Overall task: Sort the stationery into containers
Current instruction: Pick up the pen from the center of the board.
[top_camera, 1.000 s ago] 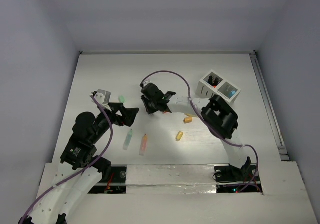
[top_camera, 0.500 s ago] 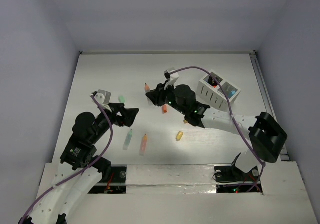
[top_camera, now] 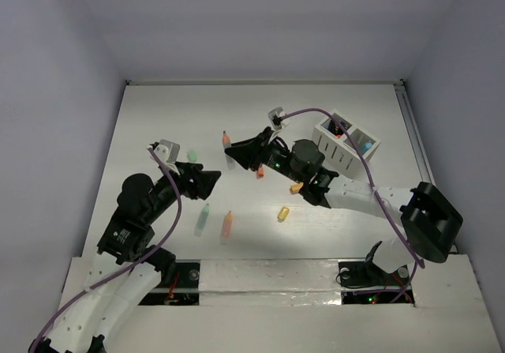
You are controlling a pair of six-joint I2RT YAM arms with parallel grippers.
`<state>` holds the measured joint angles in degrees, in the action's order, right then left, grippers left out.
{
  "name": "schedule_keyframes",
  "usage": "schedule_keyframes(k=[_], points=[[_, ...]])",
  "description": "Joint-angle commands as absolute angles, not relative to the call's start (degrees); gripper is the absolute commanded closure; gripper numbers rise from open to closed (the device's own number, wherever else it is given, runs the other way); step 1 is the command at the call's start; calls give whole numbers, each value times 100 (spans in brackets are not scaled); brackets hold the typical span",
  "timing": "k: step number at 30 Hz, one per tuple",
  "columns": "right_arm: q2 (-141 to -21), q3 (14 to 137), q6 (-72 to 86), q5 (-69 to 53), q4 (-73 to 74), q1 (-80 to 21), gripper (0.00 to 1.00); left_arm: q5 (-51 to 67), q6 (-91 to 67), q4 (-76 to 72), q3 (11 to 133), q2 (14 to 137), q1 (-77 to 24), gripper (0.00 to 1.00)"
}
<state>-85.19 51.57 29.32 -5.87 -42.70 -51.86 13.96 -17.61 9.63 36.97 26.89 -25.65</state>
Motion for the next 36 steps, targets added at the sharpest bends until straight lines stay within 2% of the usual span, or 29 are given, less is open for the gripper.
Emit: schedule_keyframes(k=[1, 15, 28, 31, 34, 35, 36], points=[[-8428, 5124, 3348, -905, -5132, -5282, 86, 1547, -1749, 677, 3639, 2777, -2531, 40], [-8885, 5370, 3718, -405, -5396, -5923, 88, 1626, -1740, 642, 3630, 2786, -2479, 42], [-8851, 5440, 3683, -246, -5607, -6091, 88, 1670, -1740, 650, 3639, 2935, -2479, 57], [-8868, 5458, 3726, -290, -5590, -6091, 88, 1609, -1740, 659, 3639, 2892, -2479, 62], [-8895, 5388, 3814, -290, -5634, -6091, 88, 1582, -1731, 668, 3647, 2857, -2479, 77], [-8903, 5362, 3832, -281, -5695, -6091, 88, 1565, -1740, 677, 3647, 2856, -2479, 89], [-8895, 5344, 3858, -273, -5704, -6143, 88, 1538, -1740, 685, 3656, 2848, -2479, 95]])
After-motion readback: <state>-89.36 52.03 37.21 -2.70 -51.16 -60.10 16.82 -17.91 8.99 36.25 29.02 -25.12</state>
